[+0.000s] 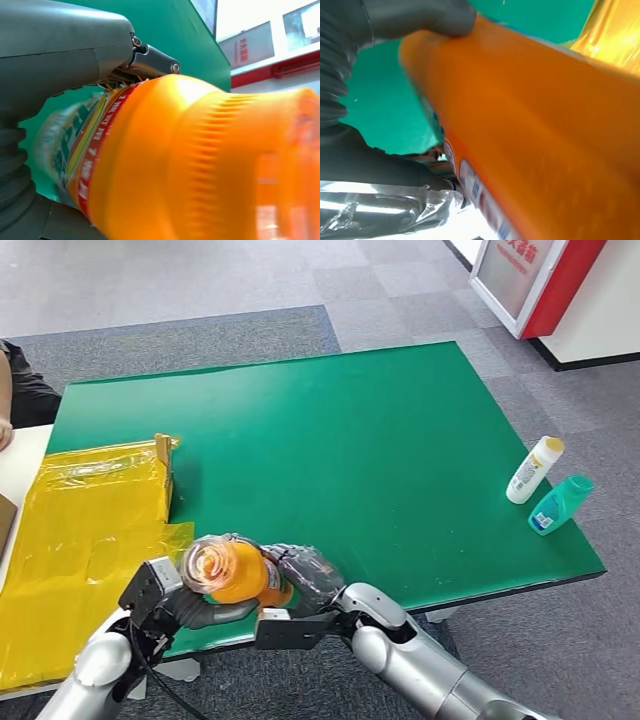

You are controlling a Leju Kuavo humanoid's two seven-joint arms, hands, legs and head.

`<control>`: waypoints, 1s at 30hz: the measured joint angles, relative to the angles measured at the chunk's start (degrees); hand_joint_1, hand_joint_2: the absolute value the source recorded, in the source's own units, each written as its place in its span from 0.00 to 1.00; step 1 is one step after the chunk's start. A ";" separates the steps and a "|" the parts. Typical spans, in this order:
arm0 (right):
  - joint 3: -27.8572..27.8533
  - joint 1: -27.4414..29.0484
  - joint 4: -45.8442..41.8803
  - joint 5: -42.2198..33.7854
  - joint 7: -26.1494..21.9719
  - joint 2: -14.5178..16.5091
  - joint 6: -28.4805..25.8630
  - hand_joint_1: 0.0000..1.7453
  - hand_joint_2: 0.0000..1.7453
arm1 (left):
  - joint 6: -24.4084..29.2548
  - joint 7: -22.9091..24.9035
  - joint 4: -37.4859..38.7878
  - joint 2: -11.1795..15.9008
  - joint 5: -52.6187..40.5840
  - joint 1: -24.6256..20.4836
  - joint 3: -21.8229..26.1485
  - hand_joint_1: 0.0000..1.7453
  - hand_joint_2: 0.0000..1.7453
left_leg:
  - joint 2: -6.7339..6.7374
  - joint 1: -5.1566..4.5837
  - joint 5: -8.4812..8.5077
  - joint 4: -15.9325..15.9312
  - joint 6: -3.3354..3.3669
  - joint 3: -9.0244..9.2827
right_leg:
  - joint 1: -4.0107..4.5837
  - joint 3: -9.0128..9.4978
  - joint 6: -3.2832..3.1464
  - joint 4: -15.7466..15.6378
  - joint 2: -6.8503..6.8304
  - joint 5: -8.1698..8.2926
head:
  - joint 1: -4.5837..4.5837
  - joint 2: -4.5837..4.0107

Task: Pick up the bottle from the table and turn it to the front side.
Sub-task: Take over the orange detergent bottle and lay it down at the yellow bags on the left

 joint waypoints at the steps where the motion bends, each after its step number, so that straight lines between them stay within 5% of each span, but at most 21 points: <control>1: 0.15 0.02 -0.15 0.13 0.08 0.01 -0.14 0.00 1.00 | 0.10 -0.13 -0.37 -0.15 0.31 0.31 0.10 1.00 1.00 | 0.00 0.00 0.00 0.00 0.00 0.00 | 0.00 0.00 0.00 0.00 0.00 0.00 | 0.00 0.00; 10: -1.71 2.94 -2.82 -0.30 1.10 -0.02 -3.15 0.00 1.00 | 3.94 0.31 -6.96 -1.00 1.54 3.68 4.71 1.00 1.00 | 0.00 0.00 0.00 0.00 0.00 0.00 | 0.00 -0.04 0.00 0.00 0.00 0.00 | 0.00 0.00; 15: -6.18 6.38 -5.36 -0.71 1.24 -0.36 -4.39 0.00 1.00 | 6.47 7.10 -9.98 0.81 -2.58 2.09 9.08 1.00 1.00 | 0.00 0.00 0.05 0.00 -0.06 0.00 | 0.01 -0.06 -0.05 0.01 0.00 0.04 | -0.01 0.00; 19: -9.99 8.98 -6.99 -1.43 0.34 -0.50 -4.63 0.00 1.00 | 3.09 14.55 -9.76 5.21 -4.79 -3.78 11.41 1.00 1.00 | 0.00 0.01 0.16 0.00 -0.15 -0.05 | 0.03 -0.14 -0.11 0.05 0.00 0.12 | 0.01 0.00; 25: -14.06 11.01 -7.31 -3.15 -1.60 -0.50 -4.42 0.00 1.00 | -6.44 23.07 -1.87 14.18 -5.49 -18.87 9.89 1.00 1.00 | 0.05 0.03 0.39 0.00 -0.36 -0.24 | 0.04 -0.47 -0.29 0.15 0.11 0.39 | -0.02 0.00; 30: -15.06 11.12 -6.31 -3.98 -2.21 -0.49 -3.75 0.00 1.00 | -10.05 26.49 7.49 17.39 -7.11 -28.09 4.99 1.00 1.00 | 0.05 0.03 0.53 0.00 -0.35 -0.39 | 0.04 -0.63 -0.28 0.19 0.13 0.47 | -0.01 0.00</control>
